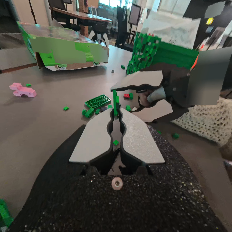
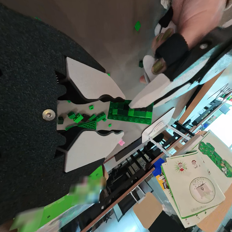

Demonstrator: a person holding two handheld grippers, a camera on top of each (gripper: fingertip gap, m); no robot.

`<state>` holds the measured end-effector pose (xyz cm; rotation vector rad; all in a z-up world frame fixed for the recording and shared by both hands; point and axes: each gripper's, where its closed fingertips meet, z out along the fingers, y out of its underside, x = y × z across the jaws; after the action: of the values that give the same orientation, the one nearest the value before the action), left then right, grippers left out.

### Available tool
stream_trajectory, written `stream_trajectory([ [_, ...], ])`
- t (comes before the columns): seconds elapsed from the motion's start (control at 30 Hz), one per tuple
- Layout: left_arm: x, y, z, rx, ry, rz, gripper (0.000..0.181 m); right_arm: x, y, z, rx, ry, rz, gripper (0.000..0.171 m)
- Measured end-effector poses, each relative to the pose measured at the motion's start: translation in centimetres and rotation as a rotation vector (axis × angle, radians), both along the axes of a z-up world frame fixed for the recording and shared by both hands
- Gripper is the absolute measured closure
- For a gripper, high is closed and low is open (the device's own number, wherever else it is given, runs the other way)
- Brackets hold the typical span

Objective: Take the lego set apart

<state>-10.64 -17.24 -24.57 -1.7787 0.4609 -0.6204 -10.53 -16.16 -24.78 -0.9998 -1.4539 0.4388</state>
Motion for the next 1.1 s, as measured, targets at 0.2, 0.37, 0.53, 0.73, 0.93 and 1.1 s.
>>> stream_trajectory([
  [0.2, 0.4, -0.1, -0.9, 0.015, 0.08, -0.04, 0.176, 0.0, -0.4, -1.0, -0.028, -0.06, 0.032, 0.137],
  [0.37, 0.5, -0.3, -0.6, 0.031, 0.063, -0.068, 0.176, 0.0, -1.0, -1.0, -0.031, -0.067, 0.066, 0.145],
  [0.53, 1.7, -2.5, 0.2, 0.088, 0.044, -0.279, 0.176, 0.7, -3.1, -0.5, -0.156, -0.055, 0.257, 0.147],
  [0.73, 2.2, -3.4, 1.4, 0.137, -0.051, -0.335, 0.17, 1.6, -5.1, 0.4, -0.397, -0.058, 0.441, 0.166],
  [0.93, 2.1, -2.8, 2.5, 0.14, -0.184, -0.3, 0.139, 1.7, -3.8, 3.0, -0.591, 0.135, 0.44, 0.166],
  [1.1, 3.3, -3.1, 2.8, 0.231, -0.115, -0.301, 0.152, 1.8, -5.2, 4.7, -0.873, 0.239, 0.6, 0.166],
])
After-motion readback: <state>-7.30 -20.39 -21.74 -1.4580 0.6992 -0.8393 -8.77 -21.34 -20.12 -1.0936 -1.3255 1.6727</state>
